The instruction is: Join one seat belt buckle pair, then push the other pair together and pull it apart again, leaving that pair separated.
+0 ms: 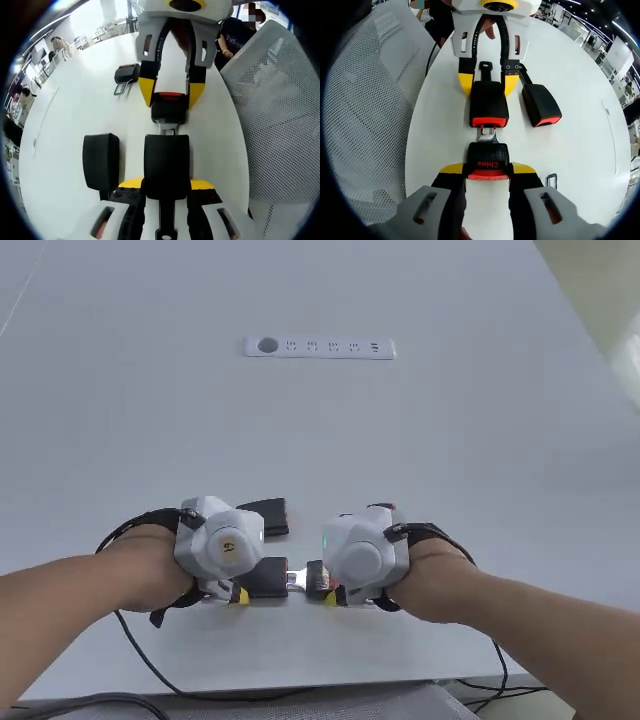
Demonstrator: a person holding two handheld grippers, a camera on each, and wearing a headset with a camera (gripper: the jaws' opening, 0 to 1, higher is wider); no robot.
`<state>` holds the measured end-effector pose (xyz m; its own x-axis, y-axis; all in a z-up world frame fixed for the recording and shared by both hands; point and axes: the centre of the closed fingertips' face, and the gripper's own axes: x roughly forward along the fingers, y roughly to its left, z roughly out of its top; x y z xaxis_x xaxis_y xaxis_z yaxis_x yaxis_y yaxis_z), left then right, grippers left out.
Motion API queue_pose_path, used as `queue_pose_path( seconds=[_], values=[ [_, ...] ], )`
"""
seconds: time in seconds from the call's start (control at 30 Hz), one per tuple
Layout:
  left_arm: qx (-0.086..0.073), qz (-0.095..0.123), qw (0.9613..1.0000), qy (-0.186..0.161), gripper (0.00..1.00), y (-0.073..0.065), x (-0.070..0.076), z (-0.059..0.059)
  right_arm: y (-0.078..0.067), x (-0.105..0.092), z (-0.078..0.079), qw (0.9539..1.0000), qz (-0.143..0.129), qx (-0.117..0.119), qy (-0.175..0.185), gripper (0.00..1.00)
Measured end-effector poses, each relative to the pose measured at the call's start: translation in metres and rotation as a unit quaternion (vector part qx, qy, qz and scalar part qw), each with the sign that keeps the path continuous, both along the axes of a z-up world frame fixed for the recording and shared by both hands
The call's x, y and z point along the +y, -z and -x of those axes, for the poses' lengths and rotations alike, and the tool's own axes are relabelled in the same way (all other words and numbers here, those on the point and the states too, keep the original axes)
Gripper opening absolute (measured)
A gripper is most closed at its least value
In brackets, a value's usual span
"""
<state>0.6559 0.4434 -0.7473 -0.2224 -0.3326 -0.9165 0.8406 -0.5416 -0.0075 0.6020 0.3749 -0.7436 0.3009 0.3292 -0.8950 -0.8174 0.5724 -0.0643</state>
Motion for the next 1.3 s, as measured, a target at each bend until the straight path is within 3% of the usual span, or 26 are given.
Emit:
queue_pose_path(
  seconds=[0.3, 1.3],
  values=[
    [0.002, 0.003, 1.0000, 0.008, 0.31, 0.000, 0.001, 0.001, 0.000, 0.002, -0.005, 1.0000, 0.004, 0.008, -0.004, 0.29],
    [-0.005, 0.000, 0.9999, 0.012, 0.31, 0.000, 0.001, 0.001, 0.001, 0.016, -0.014, 0.9998, 0.011, 0.002, -0.015, 0.29]
  ],
)
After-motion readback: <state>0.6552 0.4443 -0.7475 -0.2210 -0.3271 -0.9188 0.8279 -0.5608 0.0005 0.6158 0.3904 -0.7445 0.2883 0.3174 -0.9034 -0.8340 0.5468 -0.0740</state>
